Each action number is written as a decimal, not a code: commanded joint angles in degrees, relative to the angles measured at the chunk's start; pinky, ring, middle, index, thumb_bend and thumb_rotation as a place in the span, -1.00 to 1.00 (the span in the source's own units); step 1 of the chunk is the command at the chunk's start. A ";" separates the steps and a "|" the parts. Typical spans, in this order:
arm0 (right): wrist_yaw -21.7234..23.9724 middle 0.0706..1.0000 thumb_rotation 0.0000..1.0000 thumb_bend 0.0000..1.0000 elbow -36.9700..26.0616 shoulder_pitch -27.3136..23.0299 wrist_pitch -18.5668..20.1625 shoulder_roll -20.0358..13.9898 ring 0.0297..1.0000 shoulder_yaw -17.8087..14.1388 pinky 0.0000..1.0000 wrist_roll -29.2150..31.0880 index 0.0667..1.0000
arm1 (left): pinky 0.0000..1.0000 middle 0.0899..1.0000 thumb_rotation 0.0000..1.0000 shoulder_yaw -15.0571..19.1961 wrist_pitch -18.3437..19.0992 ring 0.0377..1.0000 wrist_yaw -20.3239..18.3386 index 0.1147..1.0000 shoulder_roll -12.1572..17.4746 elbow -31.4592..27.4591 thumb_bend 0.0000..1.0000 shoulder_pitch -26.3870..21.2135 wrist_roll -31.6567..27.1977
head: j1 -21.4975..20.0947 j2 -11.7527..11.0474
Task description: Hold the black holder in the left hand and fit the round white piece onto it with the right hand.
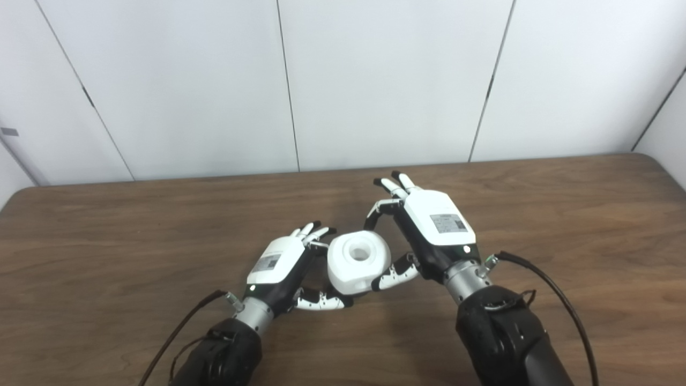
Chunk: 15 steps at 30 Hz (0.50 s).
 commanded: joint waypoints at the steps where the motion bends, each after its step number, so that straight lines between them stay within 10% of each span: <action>1: 1.75 0.85 -0.72 0.03 1.90 0.59 -1.35 -0.25 0.99 1.41 0.84 0.42 -0.11 | 1.00 0.83 -0.90 -1.18 -1.37 1.00 0.47 -0.17 -1.39 -0.71 0.03 -1.70 0.25 | -0.01 0.02; 15: 2.18 0.85 -0.73 0.03 1.59 0.38 -0.85 -0.16 1.00 1.42 0.87 0.42 -0.11 | 1.00 0.83 -0.90 -1.24 -1.25 1.00 0.51 -0.17 -1.41 -0.62 0.03 -1.77 0.26 | 0.12 -0.09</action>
